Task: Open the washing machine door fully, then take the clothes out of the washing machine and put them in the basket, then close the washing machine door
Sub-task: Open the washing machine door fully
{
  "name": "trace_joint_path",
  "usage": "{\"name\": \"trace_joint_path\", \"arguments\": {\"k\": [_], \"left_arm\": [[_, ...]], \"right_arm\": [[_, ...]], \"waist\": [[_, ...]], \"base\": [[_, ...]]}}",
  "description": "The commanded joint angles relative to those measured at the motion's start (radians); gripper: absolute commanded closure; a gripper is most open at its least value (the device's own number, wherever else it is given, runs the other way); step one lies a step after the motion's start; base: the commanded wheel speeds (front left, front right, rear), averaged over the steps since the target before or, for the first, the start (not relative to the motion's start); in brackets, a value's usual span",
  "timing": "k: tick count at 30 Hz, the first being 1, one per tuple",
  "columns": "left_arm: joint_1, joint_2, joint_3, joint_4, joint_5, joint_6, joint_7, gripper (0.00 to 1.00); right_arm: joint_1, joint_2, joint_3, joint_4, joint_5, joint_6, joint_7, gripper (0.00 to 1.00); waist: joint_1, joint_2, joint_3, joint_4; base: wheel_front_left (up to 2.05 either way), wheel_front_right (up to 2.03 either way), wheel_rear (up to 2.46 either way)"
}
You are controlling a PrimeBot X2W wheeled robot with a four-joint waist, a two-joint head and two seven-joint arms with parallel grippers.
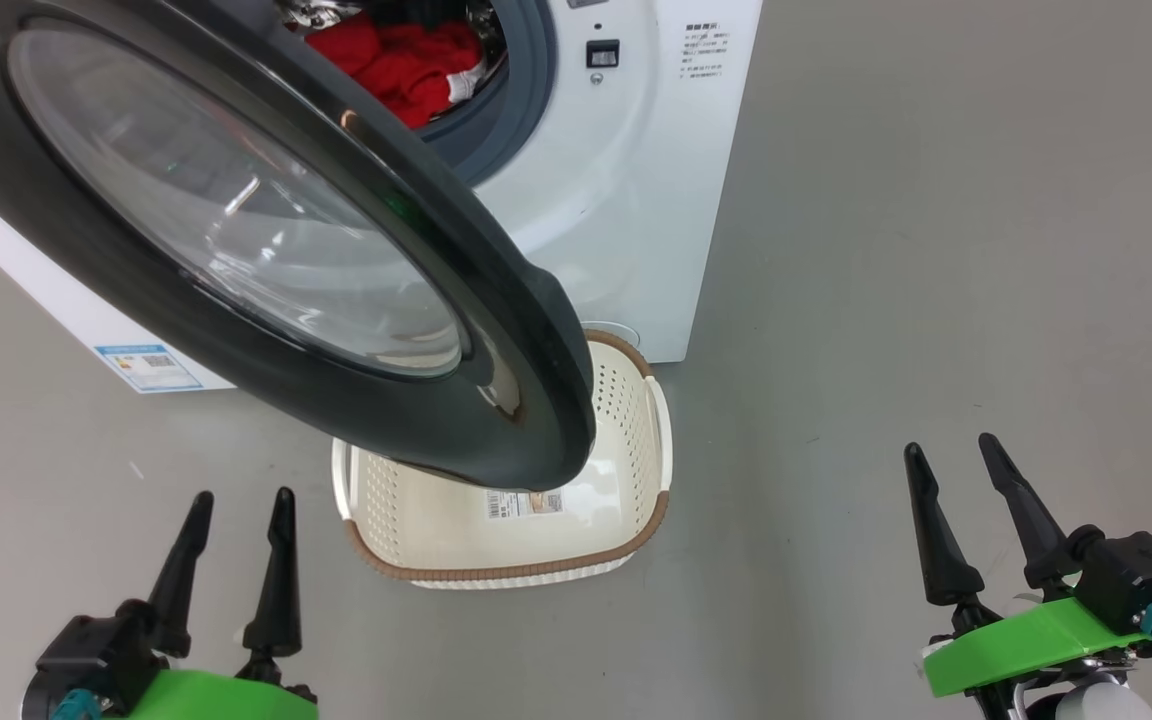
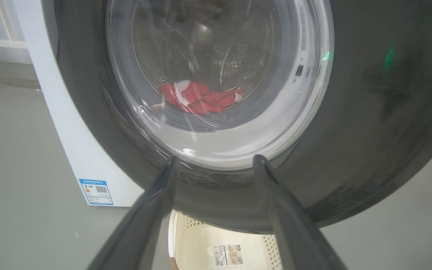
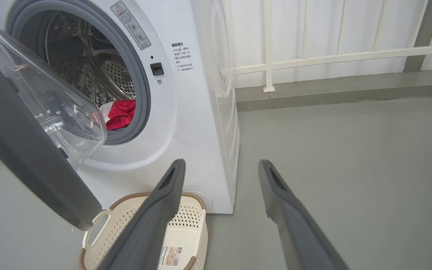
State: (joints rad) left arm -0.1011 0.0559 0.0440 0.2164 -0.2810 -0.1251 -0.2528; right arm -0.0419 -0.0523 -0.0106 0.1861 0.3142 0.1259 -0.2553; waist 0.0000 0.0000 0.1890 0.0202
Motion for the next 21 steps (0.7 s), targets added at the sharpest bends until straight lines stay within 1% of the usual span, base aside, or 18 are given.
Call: {"name": "trace_joint_path", "arguments": {"k": [1,8,12,13,14,15,16,21], "left_arm": [[0.004,0.013,0.029,-0.029,0.010,-0.006,-0.009,0.00],[0.003,0.011,0.024,-0.028,0.012,-0.006,-0.009,0.00],[0.004,0.011,0.020,-0.028,0.013,-0.006,-0.009,0.00],[0.004,0.011,0.018,-0.028,0.013,-0.006,-0.009,0.00],[0.004,0.011,0.016,-0.029,0.013,-0.006,-0.009,0.00],[0.005,0.011,0.014,-0.029,0.013,-0.006,-0.009,0.00],[0.006,0.010,0.012,-0.030,0.013,-0.006,-0.009,0.00],[0.011,0.007,0.001,-0.030,0.011,-0.006,-0.009,0.00]], "right_arm": [[0.000,-0.004,0.021,-0.026,-0.008,0.005,-0.006,0.00],[-0.005,-0.003,0.020,-0.023,-0.015,0.005,-0.006,0.00],[-0.014,-0.002,0.024,-0.024,0.007,0.005,-0.006,0.00],[-0.019,-0.002,0.025,-0.024,0.019,0.005,-0.006,0.15],[-0.025,-0.002,0.025,-0.025,0.028,0.005,-0.006,0.55],[-0.031,-0.002,0.030,-0.026,0.034,0.005,-0.006,0.91],[-0.038,-0.003,0.036,-0.028,0.042,0.005,-0.006,1.00],[-0.087,-0.009,0.056,-0.035,0.120,0.005,-0.006,1.00]], "waist": [[0.0000,0.0000,-0.001,0.001],[0.0000,0.0000,0.000,0.006],[0.0000,0.0000,0.000,0.012],[0.0000,0.0000,0.000,0.014],[0.0000,0.0000,0.000,0.017],[0.0000,0.0000,0.000,0.019],[0.0000,0.0000,-0.001,0.022],[0.0000,0.0000,-0.005,0.037]], "base": [[0.00,0.00,0.00],[0.00,0.00,0.00],[0.00,0.00,0.00],[0.00,0.00,0.00],[0.00,0.00,0.00],[0.00,0.00,0.00],[0.00,0.00,0.00],[0.00,0.00,0.00]]}}
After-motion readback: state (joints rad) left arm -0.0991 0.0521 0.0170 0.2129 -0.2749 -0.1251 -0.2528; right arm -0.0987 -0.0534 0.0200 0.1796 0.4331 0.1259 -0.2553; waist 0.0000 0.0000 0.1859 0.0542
